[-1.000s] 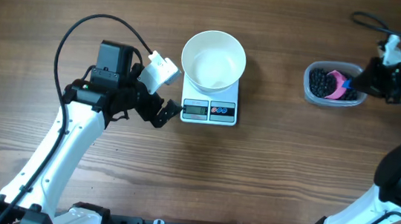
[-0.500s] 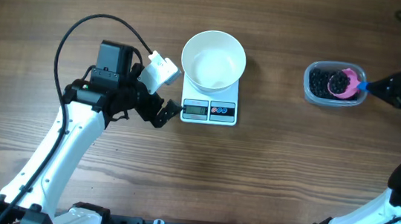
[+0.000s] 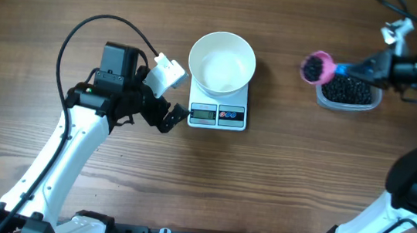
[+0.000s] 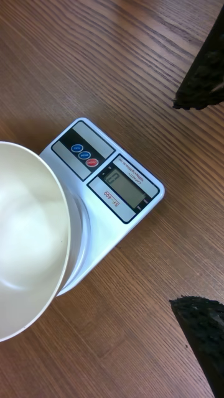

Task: Scoop item into bowl and weigh 150g on scale
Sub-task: 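Carry the scoop over the white bowl and tip beans in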

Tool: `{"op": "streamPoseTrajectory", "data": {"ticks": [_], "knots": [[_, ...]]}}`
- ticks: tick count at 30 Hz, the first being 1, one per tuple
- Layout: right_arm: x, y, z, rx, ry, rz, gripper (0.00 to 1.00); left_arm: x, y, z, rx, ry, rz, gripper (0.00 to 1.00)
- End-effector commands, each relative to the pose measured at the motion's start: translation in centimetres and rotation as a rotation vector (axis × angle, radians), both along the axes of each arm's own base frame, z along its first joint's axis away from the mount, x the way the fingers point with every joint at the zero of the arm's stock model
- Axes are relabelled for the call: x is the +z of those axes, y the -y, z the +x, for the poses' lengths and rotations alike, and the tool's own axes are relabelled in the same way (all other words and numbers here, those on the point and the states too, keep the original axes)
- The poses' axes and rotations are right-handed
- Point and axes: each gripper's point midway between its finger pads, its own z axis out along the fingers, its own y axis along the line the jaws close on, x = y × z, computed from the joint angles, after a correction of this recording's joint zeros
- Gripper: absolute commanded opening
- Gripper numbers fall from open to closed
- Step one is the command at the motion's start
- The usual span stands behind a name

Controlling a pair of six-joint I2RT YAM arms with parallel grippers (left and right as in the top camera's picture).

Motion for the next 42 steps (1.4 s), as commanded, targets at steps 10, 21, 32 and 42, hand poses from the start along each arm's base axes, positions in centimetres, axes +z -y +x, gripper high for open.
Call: {"op": "streamPoseTrajectory", "data": {"ticks": [10, 21, 32, 42], "knots": [[1.5, -15.3, 2.3, 0.214, 0.098, -0.048, 0.04, -0.1, 0.2, -0.2, -0.011, -0.006, -0.014, 1.00], [-2.3, -19.5, 3.6, 0.281, 0.301, -0.642, 0.04, -0.1, 0.2, -0.2, -0.011, -0.006, -0.014, 1.00], [-1.7, -20.4, 4.1, 0.346, 0.453, -0.878, 0.04, -0.1, 0.2, -0.2, -0.011, -0.006, -0.014, 1.00], [1.0, -20.4, 4.0, 0.383, 0.547, -0.890, 0.04, -0.1, 0.2, -0.2, -0.011, -0.006, -0.014, 1.00]]}}
